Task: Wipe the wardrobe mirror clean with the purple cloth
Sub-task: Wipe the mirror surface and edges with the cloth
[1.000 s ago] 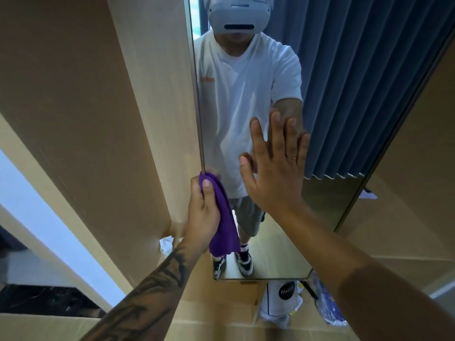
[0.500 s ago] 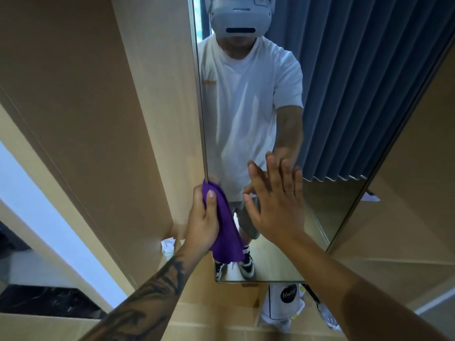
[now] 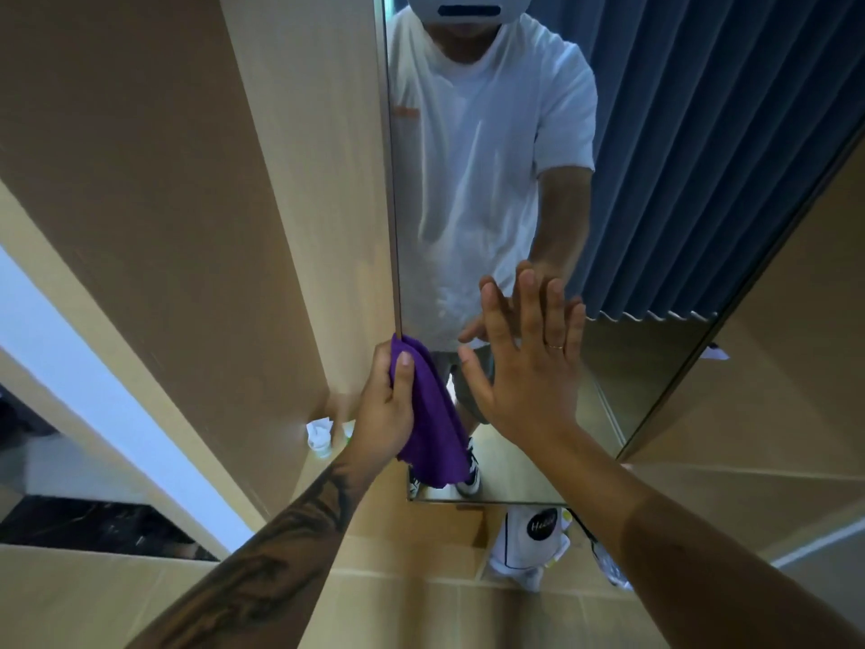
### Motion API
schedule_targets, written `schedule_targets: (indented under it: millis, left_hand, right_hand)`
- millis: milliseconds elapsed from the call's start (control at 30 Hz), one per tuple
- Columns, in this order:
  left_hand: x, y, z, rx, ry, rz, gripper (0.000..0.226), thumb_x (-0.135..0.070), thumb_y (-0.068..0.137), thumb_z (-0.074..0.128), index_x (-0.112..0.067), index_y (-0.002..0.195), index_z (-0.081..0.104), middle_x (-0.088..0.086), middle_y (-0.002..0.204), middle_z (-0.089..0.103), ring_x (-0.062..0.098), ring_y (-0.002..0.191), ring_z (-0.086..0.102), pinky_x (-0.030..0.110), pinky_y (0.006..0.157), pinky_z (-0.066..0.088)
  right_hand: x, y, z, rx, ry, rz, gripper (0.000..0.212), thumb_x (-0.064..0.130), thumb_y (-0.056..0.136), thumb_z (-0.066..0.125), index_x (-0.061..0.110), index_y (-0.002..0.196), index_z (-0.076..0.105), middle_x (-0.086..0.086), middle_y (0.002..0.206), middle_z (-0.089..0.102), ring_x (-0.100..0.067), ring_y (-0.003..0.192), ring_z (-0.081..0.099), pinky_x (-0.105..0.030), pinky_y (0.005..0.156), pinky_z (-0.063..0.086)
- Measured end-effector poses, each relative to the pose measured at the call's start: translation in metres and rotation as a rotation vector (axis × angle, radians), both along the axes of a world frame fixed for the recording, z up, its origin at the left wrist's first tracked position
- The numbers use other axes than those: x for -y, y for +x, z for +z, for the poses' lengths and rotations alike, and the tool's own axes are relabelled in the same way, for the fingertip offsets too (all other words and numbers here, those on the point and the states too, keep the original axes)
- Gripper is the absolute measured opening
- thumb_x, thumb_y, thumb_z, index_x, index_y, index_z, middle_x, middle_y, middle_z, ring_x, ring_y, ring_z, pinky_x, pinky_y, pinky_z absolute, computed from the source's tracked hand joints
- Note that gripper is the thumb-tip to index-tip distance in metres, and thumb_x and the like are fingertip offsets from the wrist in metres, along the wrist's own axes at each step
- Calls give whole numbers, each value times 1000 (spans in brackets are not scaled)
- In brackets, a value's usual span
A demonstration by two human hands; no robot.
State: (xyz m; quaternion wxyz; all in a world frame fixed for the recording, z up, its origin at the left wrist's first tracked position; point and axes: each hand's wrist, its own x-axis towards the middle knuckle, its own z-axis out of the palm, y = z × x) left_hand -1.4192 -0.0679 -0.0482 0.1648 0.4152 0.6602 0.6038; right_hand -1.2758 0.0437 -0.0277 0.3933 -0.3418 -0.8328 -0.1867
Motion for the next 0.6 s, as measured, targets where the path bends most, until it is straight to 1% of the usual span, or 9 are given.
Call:
schedule_targets:
  millis: [100, 167, 233, 300, 367, 433, 467, 533, 600]
  left_hand:
    - [1, -3, -15, -16, -74, 29, 21, -40, 110, 35, -26, 106, 50, -26, 80, 60, -1, 74, 58, 28, 73, 43]
    - [-3, -6, 1, -43, -49, 37, 19, -37, 111, 37, -25, 111, 51, -26, 88, 64, -3, 81, 61, 22, 74, 44]
    - [-8, -8, 29, -68, 45, 44, 20, -34, 112, 38, -24, 117, 54, -16, 102, 68, -2, 92, 63, 14, 80, 45]
    - [-10, -10, 52, -94, 132, 53, 22, -30, 112, 38, -19, 118, 56, -7, 101, 66, 0, 91, 62, 12, 81, 43]
    - [-10, -8, 59, -101, 168, 45, 22, -28, 113, 37, -16, 115, 55, -9, 92, 62, -1, 84, 59, 11, 78, 42]
    - [-9, -7, 43, -94, 140, 21, 21, -29, 112, 35, -18, 112, 52, -14, 88, 59, 0, 80, 58, 12, 77, 42]
    - [-7, -7, 29, -80, 104, 0, 22, -31, 112, 34, -19, 113, 51, -13, 90, 61, 2, 81, 59, 13, 78, 43]
    - [-5, -6, 2, -39, 17, -31, 23, -33, 112, 32, -19, 117, 50, 1, 99, 66, 2, 82, 61, 13, 77, 44]
    - [-3, -3, -5, -34, -5, -14, 23, -32, 112, 31, -21, 120, 49, -4, 98, 66, -4, 84, 61, 11, 77, 43]
  right_hand:
    - [2, 1, -4, 12, -19, -7, 77, 60, 103, 46, 24, 164, 19, -6, 169, -25, -33, 158, -8, -62, 126, 7]
    - [1, 2, -5, 20, -13, -6, 76, 59, 103, 47, 24, 164, 19, -5, 169, -26, -31, 158, -12, -61, 126, 5]
    - [0, 2, -6, 9, 3, 1, 75, 58, 102, 49, 23, 163, 22, -5, 169, -26, -31, 157, -7, -60, 126, 4]
    - [1, 1, -7, 1, 0, 7, 75, 57, 102, 50, 22, 163, 23, -5, 169, -25, -33, 157, -3, -60, 126, 3]
    - [3, -1, -9, -10, -18, 12, 76, 57, 102, 50, 23, 163, 21, -5, 169, -25, -34, 157, -2, -60, 126, 2]
    - [4, -2, -10, -18, -28, 12, 76, 57, 102, 49, 23, 163, 19, -5, 169, -25, -35, 156, 0, -61, 126, 3]
    - [5, -3, -10, -23, -29, 11, 77, 58, 102, 49, 23, 163, 19, -5, 169, -24, -36, 156, 1, -62, 126, 4]
    - [5, -3, -10, -24, -29, 5, 78, 58, 102, 50, 23, 164, 19, -5, 170, -23, -36, 156, 2, -62, 126, 6]
    - [4, -2, -10, -8, -32, 2, 78, 58, 102, 49, 23, 164, 18, -6, 169, -25, -36, 156, 1, -62, 126, 6]
